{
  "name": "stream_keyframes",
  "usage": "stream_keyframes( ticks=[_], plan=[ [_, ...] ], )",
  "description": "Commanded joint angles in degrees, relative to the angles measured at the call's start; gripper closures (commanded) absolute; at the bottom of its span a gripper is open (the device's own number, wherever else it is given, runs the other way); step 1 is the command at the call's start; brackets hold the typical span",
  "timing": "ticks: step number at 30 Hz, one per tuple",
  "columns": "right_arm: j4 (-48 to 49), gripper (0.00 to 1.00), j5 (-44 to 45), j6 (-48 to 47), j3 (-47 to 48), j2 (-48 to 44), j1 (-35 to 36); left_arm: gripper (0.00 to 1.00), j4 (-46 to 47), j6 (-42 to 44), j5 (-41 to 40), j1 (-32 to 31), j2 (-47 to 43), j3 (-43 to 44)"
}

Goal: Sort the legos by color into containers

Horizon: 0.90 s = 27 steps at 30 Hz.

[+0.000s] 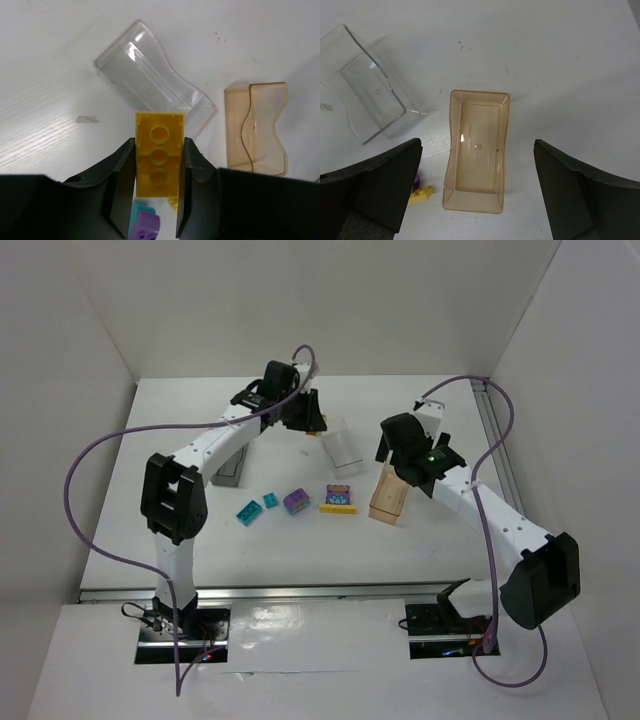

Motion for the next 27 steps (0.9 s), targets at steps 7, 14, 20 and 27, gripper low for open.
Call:
stream_keyframes(
  ticks=[7, 14, 20, 27],
  plan=[
    [-2.19, 0.00, 3.81, -3.48, 0.92, -9.23, -3.83, 0.98, 2.79, -16.64, -7.58, -6.53, 8.27, 3.50],
    [-2.72, 0.00, 2.67, -4.63, 0.31, -10.46, -6.29, 0.61, 2.18, -19.03, -9.70, -7.59, 13.81, 10.35],
    [-3.24, 0.00, 1.09, -5.15, -0.22, -10.46, -6.82, 0.22, -0.54, -16.75, -9.69, -8.64, 13.65, 12.38],
    [-3.24, 0.00, -0.76, -5.15, -0.74, -11.60, -6.82, 0.27, -4.31, -11.99, -20.40, -9.17, -0.66, 2.82]
  ],
)
